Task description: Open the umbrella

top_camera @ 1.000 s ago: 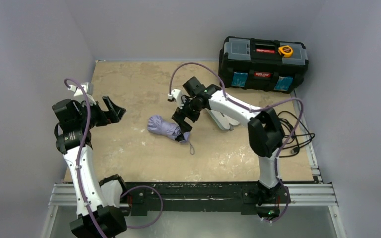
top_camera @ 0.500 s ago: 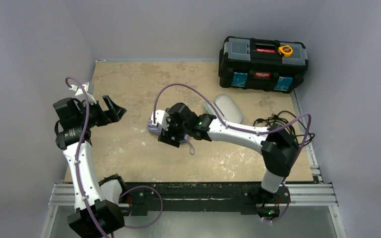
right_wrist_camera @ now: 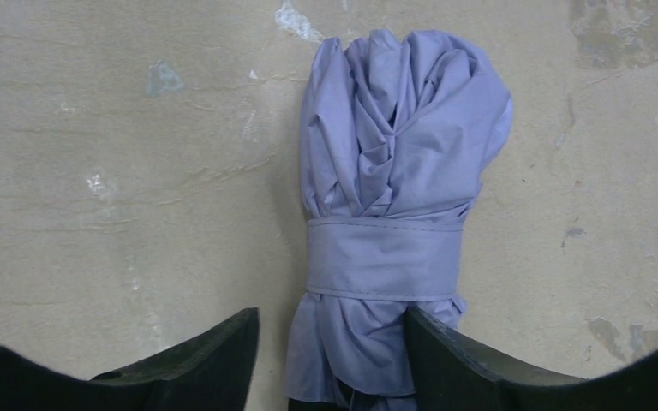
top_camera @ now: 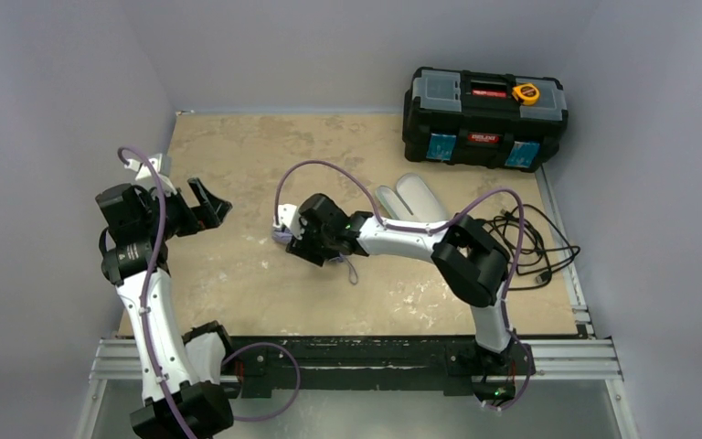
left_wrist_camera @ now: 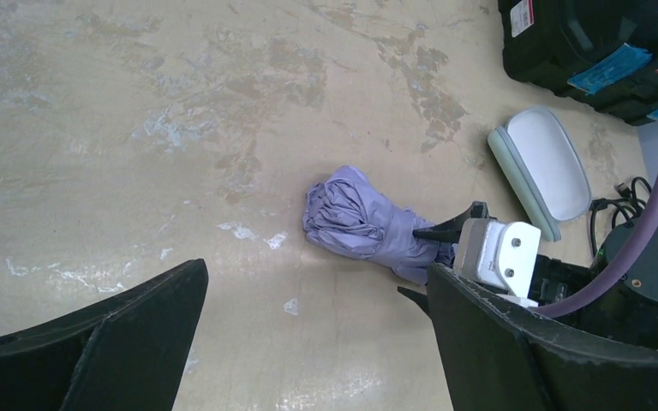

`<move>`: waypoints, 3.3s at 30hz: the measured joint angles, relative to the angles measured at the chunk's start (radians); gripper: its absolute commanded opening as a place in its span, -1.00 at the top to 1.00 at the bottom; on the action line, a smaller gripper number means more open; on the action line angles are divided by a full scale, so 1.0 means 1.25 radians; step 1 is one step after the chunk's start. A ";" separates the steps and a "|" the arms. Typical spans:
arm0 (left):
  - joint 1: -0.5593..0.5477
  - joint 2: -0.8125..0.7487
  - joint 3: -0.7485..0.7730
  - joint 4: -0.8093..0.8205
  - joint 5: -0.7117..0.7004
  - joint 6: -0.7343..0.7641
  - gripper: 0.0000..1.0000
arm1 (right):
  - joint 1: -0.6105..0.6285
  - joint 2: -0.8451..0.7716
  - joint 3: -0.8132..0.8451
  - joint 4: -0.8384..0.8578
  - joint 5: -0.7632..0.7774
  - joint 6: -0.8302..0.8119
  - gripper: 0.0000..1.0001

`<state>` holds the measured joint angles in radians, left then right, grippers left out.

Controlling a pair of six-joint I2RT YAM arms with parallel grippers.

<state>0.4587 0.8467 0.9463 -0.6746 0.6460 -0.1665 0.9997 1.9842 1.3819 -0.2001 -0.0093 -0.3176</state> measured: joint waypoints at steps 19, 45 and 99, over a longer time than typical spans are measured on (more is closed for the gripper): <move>0.000 0.016 -0.005 0.127 0.143 0.060 -1.00 | -0.161 0.068 0.029 -0.034 -0.154 -0.069 0.60; -0.460 -0.188 -0.060 -0.280 0.244 0.993 -0.15 | -0.198 0.070 0.247 -0.750 -0.754 -0.145 1.00; -0.725 -0.116 -0.177 0.213 0.055 0.181 1.00 | -0.137 -0.078 0.209 -0.673 -0.793 -0.115 1.00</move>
<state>-0.4477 0.7017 0.7254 -0.4080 0.7143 0.0597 0.8284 1.8862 1.6432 -1.0416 -1.0008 -0.4614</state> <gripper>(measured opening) 0.006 0.296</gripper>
